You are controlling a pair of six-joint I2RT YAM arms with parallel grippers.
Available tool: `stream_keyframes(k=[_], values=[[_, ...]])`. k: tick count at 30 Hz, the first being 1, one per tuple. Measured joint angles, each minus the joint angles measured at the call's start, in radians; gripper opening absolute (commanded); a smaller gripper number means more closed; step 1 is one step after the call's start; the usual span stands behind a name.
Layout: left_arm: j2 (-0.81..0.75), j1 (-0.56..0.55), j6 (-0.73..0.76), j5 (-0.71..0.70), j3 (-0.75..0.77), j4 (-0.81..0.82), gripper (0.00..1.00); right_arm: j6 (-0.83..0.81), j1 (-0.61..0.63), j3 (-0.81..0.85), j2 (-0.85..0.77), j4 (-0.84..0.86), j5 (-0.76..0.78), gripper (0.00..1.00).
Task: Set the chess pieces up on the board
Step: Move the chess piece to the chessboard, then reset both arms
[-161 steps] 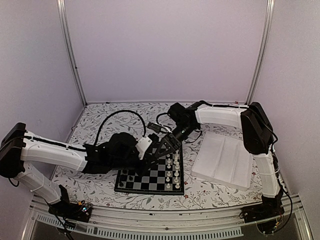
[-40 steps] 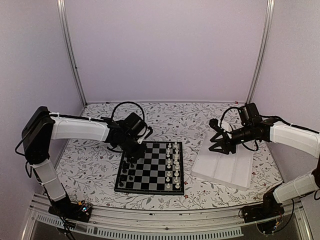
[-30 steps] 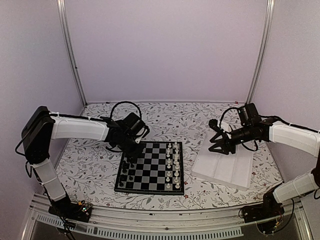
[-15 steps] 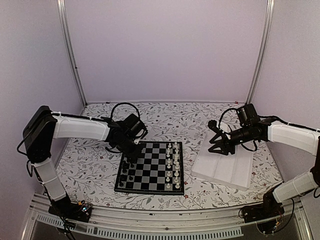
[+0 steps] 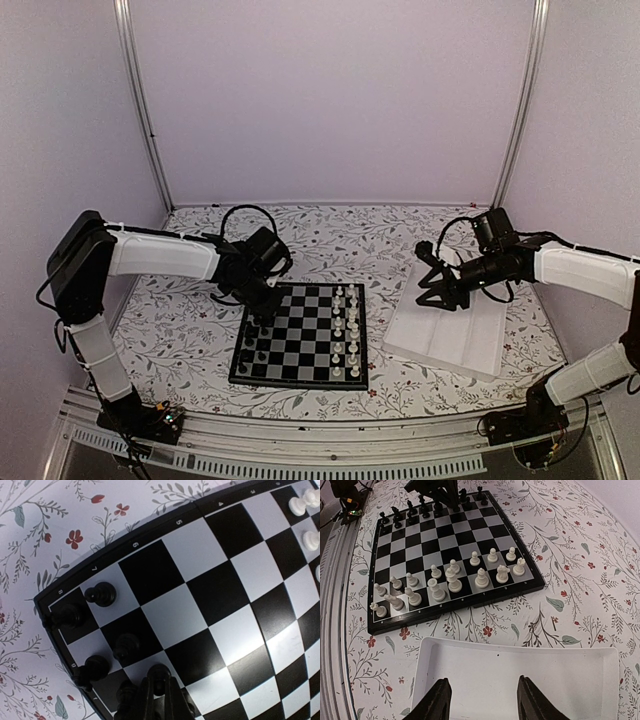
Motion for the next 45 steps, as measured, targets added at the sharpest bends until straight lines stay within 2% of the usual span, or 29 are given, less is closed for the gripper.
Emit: stream_keyframes(k=[11,19,28,35,36,38,40,45], values=[[0.0,0.002,-0.003,0.003,0.0,0.0,0.06,-0.001,0.0,0.011,0.005,-0.01,0.0,0.49],[0.0,0.002,-0.015,0.008,0.0,-0.011,0.23,0.0,0.0,0.011,0.005,-0.011,0.0,0.49],[-0.024,0.002,-0.016,0.017,0.023,-0.067,0.32,0.016,0.0,0.056,-0.01,-0.023,0.023,0.52],[-0.172,0.002,0.023,0.014,0.071,-0.109,0.38,0.023,0.0,0.13,-0.07,-0.062,0.108,0.55],[-0.192,0.002,0.034,0.008,0.086,-0.113,0.39,0.026,-0.002,0.143,-0.079,-0.066,0.121,0.58],[-0.229,0.002,0.057,-0.009,0.113,-0.113,0.43,0.034,-0.008,0.164,-0.1,-0.072,0.15,0.72],[-0.266,0.002,0.09,-0.04,0.136,-0.112,0.48,0.048,-0.027,0.184,-0.135,-0.074,0.183,0.97],[-0.377,0.021,0.196,-0.139,0.137,-0.011,0.67,0.111,-0.125,0.202,-0.229,-0.019,0.318,0.99]])
